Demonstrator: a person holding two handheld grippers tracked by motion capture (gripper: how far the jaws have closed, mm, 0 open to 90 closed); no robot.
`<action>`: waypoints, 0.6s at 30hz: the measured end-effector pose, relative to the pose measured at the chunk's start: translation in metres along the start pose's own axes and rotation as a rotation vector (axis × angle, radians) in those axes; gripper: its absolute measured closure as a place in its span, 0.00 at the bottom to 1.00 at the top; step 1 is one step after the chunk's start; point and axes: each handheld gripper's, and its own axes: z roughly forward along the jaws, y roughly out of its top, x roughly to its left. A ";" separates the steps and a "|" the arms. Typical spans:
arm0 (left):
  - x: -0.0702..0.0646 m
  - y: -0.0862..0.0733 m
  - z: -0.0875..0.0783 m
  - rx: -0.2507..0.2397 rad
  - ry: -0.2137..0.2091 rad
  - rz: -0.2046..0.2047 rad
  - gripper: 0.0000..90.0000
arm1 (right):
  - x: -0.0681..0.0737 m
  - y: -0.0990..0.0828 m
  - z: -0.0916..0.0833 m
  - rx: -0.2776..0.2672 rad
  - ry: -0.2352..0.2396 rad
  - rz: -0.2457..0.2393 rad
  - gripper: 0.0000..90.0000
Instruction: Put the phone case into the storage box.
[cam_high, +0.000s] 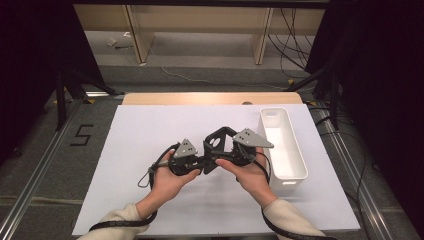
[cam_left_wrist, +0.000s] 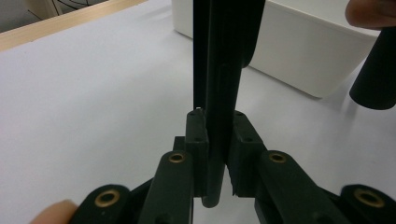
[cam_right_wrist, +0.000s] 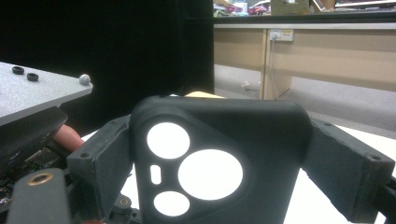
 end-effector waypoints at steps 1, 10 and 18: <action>0.000 0.000 0.000 0.001 0.000 0.001 0.89 | 0.000 0.000 0.000 -0.001 -0.001 0.000 0.16; 0.002 0.001 -0.006 -0.036 0.003 0.027 0.76 | -0.001 0.003 -0.003 -0.007 -0.004 0.018 0.16; 0.001 -0.001 -0.019 -0.113 -0.039 0.059 0.34 | -0.003 0.005 -0.005 -0.017 -0.014 0.018 0.16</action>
